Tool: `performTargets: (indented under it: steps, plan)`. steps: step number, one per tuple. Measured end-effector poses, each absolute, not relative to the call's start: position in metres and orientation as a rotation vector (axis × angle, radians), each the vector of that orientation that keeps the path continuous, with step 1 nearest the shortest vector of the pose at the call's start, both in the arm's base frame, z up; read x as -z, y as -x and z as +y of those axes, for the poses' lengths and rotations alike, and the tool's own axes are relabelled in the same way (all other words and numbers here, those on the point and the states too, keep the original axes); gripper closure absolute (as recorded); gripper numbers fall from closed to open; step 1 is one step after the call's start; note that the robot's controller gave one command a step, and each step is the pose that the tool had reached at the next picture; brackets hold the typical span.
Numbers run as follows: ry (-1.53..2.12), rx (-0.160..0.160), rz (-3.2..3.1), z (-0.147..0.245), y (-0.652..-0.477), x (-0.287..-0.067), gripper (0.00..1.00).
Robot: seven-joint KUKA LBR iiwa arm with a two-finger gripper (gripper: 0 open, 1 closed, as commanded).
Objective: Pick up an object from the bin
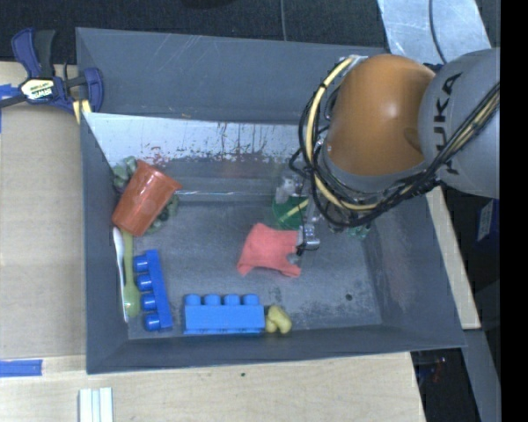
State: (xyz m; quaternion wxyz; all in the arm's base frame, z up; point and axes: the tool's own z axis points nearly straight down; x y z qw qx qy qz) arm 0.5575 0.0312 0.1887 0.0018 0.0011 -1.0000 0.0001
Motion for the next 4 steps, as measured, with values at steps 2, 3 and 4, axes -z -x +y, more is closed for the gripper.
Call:
performTargets:
  steps: [2,3,4]
  plan:
    - [0.037,0.003,-3.157,0.026,-0.557,-0.167,0.0]
    - [0.006,0.002,-3.156,0.027,-0.552,-0.12,0.0]
    - [0.018,0.001,-3.158,0.02,-0.543,-0.072,1.0]
